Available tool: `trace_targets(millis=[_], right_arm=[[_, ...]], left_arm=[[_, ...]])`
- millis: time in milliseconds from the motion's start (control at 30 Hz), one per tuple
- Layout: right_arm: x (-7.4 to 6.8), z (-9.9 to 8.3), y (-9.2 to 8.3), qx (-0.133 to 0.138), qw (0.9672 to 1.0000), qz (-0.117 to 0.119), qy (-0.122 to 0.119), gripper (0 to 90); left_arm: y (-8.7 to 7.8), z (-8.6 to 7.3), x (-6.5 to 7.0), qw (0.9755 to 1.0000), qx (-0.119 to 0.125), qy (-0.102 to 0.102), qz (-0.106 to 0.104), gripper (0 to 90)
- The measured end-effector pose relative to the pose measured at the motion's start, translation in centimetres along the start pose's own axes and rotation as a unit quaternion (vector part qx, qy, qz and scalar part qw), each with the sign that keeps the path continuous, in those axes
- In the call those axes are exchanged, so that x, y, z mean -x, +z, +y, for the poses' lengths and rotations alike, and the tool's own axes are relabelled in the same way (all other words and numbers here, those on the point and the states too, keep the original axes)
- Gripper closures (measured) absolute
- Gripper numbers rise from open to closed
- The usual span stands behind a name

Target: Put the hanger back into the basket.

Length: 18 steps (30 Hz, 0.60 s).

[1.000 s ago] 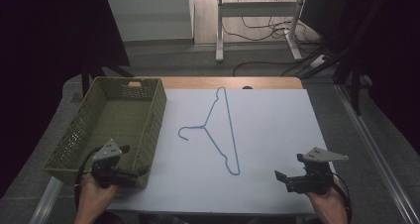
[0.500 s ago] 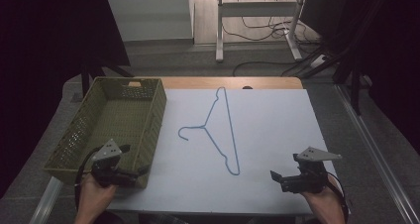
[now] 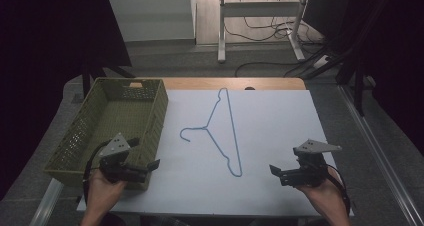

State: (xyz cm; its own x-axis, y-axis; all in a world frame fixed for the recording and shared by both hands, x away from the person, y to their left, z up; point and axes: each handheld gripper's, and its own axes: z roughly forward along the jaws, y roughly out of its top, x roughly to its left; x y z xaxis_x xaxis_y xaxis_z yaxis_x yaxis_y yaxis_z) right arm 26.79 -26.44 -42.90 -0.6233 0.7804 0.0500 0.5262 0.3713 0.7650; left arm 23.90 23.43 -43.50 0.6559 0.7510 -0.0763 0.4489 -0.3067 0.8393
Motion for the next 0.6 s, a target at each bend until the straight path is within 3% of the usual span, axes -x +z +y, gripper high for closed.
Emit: trace_targets(millis=[200, 500, 600], right_arm=[[0.0, 0.9, 0.0, -0.001, 0.9999, 0.001, -0.011, 0.0], [0.0, 2.1, 0.5, -0.001, 0.9999, 0.012, -0.009, 0.0], [-0.2, 2.9, 1.0, -0.009, 0.9997, 0.008, -0.021, 0.0]], left_arm=[[1.0, 1.3, 1.0, 0.9999, -0.004, 0.004, -0.015, 0.0], [2.8, 2.8, 2.2, 0.9993, -0.013, 0.012, -0.031, 0.0], [4.0, 3.8, 3.1, 0.9987, -0.019, 0.028, -0.039, 0.0]])
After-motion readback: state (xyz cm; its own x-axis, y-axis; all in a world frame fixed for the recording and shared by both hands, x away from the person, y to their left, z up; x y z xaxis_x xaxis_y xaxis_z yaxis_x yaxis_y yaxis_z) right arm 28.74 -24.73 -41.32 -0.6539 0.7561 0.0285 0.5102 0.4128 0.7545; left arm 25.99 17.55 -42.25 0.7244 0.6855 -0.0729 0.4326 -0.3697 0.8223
